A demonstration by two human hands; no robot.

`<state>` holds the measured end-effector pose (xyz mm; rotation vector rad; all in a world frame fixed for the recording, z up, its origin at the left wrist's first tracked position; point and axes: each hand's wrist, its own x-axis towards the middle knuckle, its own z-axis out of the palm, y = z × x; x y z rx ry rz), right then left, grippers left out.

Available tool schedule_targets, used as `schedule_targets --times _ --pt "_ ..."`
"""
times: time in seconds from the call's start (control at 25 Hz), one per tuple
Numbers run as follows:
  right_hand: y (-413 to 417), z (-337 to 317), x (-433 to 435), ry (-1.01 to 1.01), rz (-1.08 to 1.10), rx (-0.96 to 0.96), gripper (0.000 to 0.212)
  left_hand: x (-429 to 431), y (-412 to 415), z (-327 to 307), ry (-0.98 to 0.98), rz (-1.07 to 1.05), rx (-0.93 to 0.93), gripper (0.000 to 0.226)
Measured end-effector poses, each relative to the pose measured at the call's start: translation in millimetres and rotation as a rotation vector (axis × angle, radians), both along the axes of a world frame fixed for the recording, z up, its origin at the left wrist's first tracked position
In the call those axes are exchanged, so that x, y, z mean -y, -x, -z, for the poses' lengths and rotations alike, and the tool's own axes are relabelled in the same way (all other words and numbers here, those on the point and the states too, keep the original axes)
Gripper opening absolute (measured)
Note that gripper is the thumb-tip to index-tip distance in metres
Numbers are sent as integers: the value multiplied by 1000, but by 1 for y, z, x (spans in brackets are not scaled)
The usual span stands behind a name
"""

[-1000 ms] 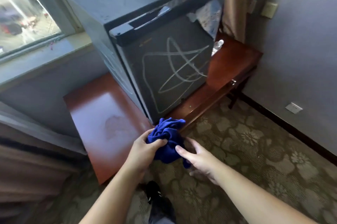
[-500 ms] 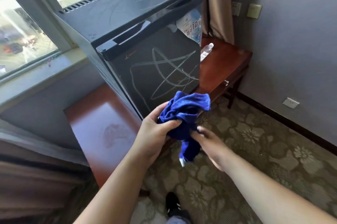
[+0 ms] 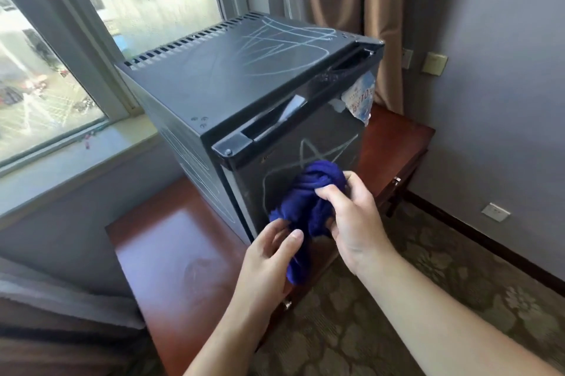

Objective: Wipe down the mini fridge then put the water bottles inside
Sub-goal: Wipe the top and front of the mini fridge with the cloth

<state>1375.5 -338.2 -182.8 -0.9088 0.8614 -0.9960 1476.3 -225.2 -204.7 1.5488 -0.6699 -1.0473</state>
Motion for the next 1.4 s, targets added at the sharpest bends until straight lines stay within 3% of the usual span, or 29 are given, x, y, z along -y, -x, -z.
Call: schedule_targets --times 0.16,0.32,0.4,0.44,0.48,0.6,0.64,0.76,0.96,1.08,1.16,1.32,1.4 --pt "-19 -66 12 230 -37 192 16 -1 -21 -67 263 8 333 44" --pt "-40 -136 38 384 -122 377 26 22 -42 -145 540 -107 473 55" --pt "-54 -163 60 433 -162 416 27 46 -65 -184 571 -104 572 57" --pt "-59 -171 72 464 -196 349 27 59 -79 -195 517 -85 651 59" --pt "-63 -174 84 533 -232 158 28 71 -94 -201 391 -51 764 63" --pt "-57 -155 122 842 -270 -779 41 84 -123 -197 -205 80 1119 84" --pt "-50 -156 132 914 -263 -880 48 84 -123 -197 -339 99 1165 85" --pt "-39 -171 157 1145 -429 -816 71 77 -116 -196 -435 78 1271 70" --pt "-70 -160 172 1335 -919 -1014 88 86 -90 -181 -422 -17 1282 46" --pt "-86 -155 187 1393 -978 -1074 92 98 -84 -179 -334 -156 1298 33" --pt "-96 -160 193 1411 -1001 -1029 91 101 -90 -179 -339 -131 1314 27" --pt "-122 -162 200 1409 -1112 -892 86 107 -114 -182 -335 -157 1265 36" --pt "-145 -162 208 1446 -1097 -932 92 120 -138 -183 -309 -222 1286 36"
